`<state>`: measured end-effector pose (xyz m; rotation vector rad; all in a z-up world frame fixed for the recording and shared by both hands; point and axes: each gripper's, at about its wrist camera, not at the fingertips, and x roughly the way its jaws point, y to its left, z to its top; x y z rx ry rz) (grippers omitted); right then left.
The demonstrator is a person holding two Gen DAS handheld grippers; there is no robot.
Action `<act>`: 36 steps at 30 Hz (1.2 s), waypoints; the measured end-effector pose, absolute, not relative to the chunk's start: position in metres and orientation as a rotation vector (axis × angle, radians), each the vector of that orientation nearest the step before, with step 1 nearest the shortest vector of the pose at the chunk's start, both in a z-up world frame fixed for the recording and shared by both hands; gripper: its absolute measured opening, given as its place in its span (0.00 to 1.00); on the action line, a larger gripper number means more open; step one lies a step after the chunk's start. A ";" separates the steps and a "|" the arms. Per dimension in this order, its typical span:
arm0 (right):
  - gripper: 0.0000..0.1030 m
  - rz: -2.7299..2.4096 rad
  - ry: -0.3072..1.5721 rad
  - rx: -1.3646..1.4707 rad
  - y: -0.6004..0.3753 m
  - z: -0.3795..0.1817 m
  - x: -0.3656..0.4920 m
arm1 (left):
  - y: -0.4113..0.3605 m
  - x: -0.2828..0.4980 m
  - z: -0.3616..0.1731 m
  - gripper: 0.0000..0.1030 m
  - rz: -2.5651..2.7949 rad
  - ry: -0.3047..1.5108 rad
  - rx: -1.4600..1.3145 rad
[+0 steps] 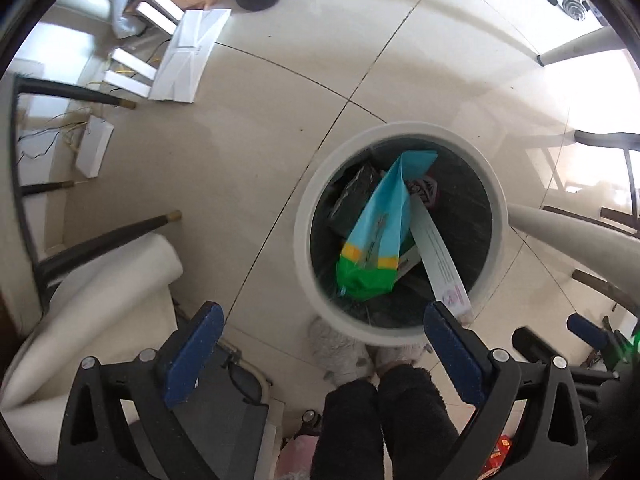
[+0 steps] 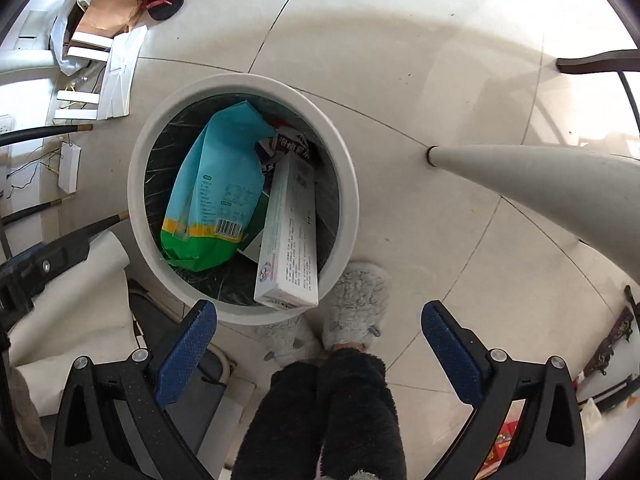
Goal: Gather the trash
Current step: 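Carry blister pack and white box over the white bin and open both grippers, then grasp the cream medicine box with the left gripper while the right grasps the blue cartoon bag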
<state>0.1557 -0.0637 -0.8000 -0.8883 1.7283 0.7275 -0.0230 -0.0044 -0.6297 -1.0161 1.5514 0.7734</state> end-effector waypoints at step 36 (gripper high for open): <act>1.00 0.957 1.561 -0.623 -0.155 -0.339 0.134 | -0.096 -0.090 -0.221 1.00 0.924 1.284 -0.753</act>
